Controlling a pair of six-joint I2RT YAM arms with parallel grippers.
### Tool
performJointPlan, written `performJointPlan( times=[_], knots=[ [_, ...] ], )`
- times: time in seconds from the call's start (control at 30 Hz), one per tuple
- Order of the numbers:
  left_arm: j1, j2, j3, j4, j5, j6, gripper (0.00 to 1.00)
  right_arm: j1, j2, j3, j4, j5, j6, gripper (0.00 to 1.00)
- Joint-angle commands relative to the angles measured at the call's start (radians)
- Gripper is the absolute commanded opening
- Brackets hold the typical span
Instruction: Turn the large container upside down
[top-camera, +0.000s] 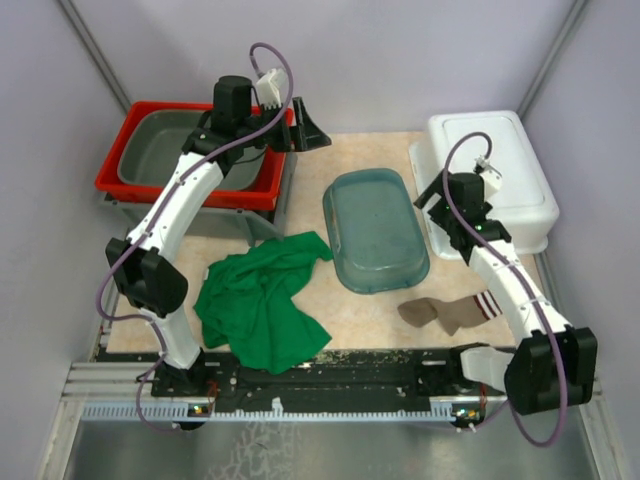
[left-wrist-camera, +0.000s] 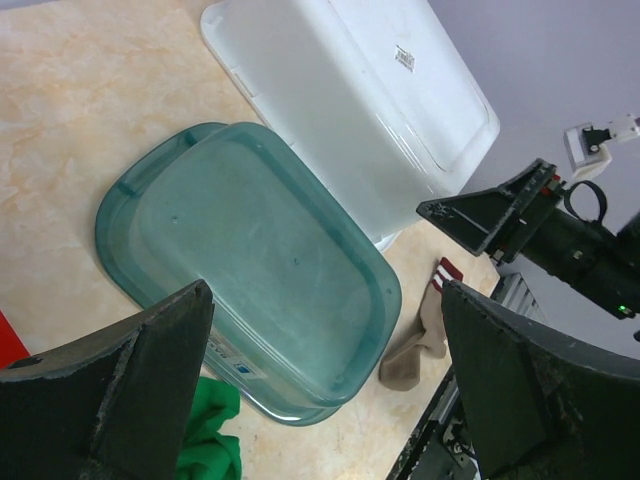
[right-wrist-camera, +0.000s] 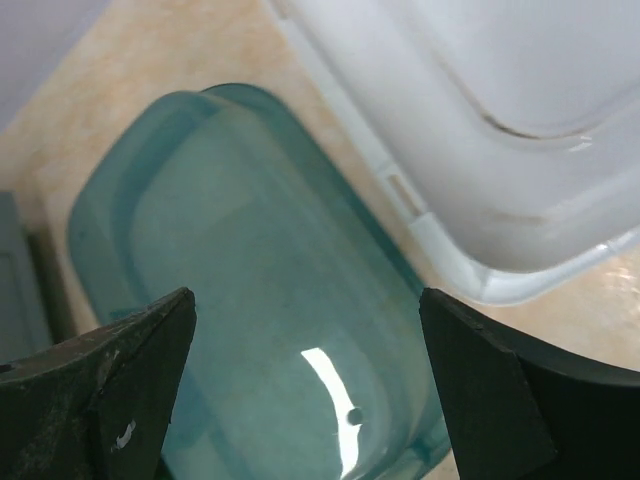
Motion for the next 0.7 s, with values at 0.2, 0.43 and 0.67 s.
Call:
performJointPlan(
  times=[0.2, 0.43, 0.67],
  knots=[
    [-0.001, -0.067, -0.052, 0.035, -0.03, 0.013, 1.0, 0.079, 0.274, 0.393, 0.022, 0.034, -0.101, 0.94],
    [0.001, -0.155, -0.154, 0.063, -0.066, 0.028, 1.0, 0.092, 0.632, 0.747, -0.051, 0.114, -0.141, 0.95],
    [0.002, -0.201, -0.186, 0.048, -0.071, 0.048, 1.0, 0.088, 0.925, 1.025, -0.106, 0.18, -0.144, 0.96]
  ],
)
